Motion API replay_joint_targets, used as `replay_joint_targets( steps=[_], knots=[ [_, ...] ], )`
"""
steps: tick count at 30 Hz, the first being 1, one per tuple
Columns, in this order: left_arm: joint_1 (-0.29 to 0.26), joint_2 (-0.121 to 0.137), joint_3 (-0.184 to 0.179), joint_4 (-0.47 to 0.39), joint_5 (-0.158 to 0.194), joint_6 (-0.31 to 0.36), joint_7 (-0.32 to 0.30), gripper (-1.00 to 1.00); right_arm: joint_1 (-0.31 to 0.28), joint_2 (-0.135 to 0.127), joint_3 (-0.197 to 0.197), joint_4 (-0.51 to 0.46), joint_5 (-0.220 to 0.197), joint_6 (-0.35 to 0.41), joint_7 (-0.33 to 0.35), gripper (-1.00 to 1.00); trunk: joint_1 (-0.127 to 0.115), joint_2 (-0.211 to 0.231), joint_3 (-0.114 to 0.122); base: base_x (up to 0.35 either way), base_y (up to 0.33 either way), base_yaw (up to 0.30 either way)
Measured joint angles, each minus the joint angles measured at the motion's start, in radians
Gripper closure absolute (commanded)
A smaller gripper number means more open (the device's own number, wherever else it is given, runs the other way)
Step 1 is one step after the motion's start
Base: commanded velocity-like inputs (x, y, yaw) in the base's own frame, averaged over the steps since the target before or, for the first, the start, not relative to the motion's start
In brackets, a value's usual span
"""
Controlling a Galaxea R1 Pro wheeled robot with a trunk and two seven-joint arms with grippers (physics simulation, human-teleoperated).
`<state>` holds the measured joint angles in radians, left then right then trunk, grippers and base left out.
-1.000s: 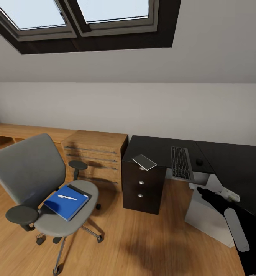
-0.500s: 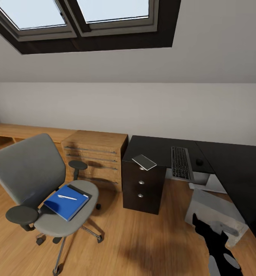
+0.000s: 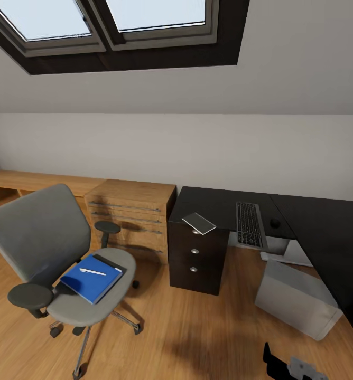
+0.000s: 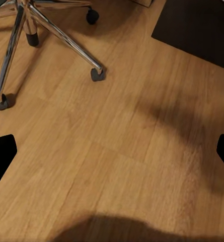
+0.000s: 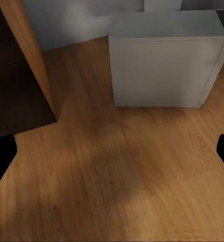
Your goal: In the bedroom, organize the workspace by keeping the computer under the desk, ensuring the monitor is on the desk, placing the keyboard on the desk next to the monitor, placing the mouse on the desk next to the keyboard, moving the folder from the swivel chair onto the desk next to the mouse, stacking the notebook on top of the folder with the pen on top of the notebook, and positioning the swivel chair next to the desk.
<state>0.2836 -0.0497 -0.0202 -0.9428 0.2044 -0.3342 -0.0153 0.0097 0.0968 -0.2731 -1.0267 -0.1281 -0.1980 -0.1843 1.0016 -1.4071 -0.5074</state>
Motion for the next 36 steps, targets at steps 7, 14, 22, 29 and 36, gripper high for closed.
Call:
replay_joint_targets(
  steps=[7,14,22,29,36],
  knots=[
    [0.000,0.000,0.002,0.000,0.001,0.000,0.000,-1.00,0.001,-0.003,0.005,0.144,0.011,-0.070,0.004,-1.00,0.000,0.000,0.000,0.000,0.000,0.000],
    [0.000,0.002,0.002,0.000,0.002,0.001,0.000,-1.00,0.001,-0.009,0.004,0.192,0.023,-0.092,0.000,-1.00,0.000,0.000,0.000,-0.091,0.000,0.000],
    [0.000,0.002,0.002,0.000,0.002,0.002,0.000,-1.00,0.001,-0.007,0.005,0.220,0.023,-0.095,-0.003,-1.00,0.001,0.000,0.000,-0.316,0.000,0.000],
    [0.000,0.001,0.002,0.000,0.002,0.002,0.000,-1.00,0.001,-0.005,0.006,0.267,0.022,-0.096,-0.002,-1.00,0.001,0.000,0.000,-0.336,0.000,0.000],
    [0.000,0.000,0.003,0.000,0.002,0.002,0.000,-1.00,0.001,-0.004,0.006,0.272,0.021,-0.096,0.000,-1.00,0.001,0.000,0.000,-0.338,0.000,0.000]
  ],
)
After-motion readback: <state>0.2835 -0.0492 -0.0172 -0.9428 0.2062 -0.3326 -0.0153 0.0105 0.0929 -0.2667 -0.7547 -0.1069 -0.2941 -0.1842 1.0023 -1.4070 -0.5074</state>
